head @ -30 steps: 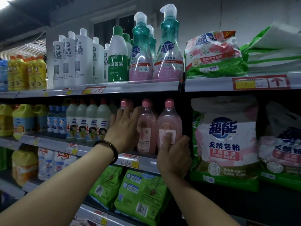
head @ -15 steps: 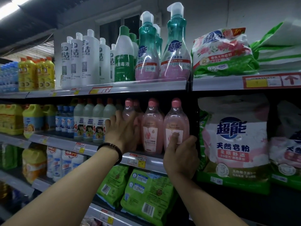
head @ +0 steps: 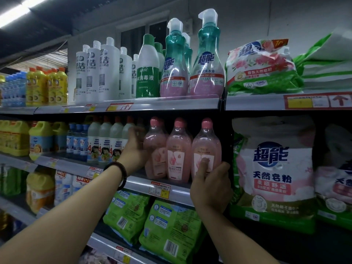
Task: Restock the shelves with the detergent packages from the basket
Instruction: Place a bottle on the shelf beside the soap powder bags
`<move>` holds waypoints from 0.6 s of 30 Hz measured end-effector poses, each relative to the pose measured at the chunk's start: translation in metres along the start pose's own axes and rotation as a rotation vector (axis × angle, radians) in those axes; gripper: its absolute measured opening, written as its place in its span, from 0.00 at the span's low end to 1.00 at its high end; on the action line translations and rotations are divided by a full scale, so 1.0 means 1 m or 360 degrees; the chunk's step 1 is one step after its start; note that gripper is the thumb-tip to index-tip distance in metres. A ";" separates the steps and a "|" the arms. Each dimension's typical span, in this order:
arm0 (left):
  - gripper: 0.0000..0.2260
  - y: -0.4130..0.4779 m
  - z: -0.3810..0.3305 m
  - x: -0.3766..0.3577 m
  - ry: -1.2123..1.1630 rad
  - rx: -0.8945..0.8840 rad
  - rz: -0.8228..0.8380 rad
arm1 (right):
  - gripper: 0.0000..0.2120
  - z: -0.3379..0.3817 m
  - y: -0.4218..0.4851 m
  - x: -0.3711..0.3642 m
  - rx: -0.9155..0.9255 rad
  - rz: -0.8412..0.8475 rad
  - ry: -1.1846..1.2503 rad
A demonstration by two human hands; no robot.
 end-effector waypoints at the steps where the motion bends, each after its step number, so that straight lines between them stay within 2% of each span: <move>1: 0.28 0.001 0.005 0.000 -0.0108 0.0057 0.0017 | 0.23 0.000 0.000 0.000 0.0003 0.0000 0.0000; 4: 0.25 0.001 0.022 0.001 -0.0474 0.0243 -0.0001 | 0.24 -0.001 0.001 -0.001 0.0002 0.0008 -0.0002; 7: 0.20 -0.001 0.030 -0.001 -0.0708 0.0359 -0.0126 | 0.24 -0.001 0.000 -0.001 0.0010 -0.0004 0.0002; 15: 0.29 -0.007 0.037 -0.021 -0.0790 0.0364 0.0030 | 0.23 -0.001 0.000 -0.003 0.0001 -0.0016 0.0014; 18: 0.29 -0.004 0.043 -0.020 -0.0897 0.0396 0.0096 | 0.22 -0.002 0.001 -0.002 0.0004 -0.0020 0.0017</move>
Point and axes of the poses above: each hand's wrist, its own y-axis towards the middle knuckle, its own x-axis out of the back of the hand, z = x × y, the point moved 5 cm from there along y, towards the middle knuckle, and after that the axes turned 1 degree about x, right-handed, at the moved point
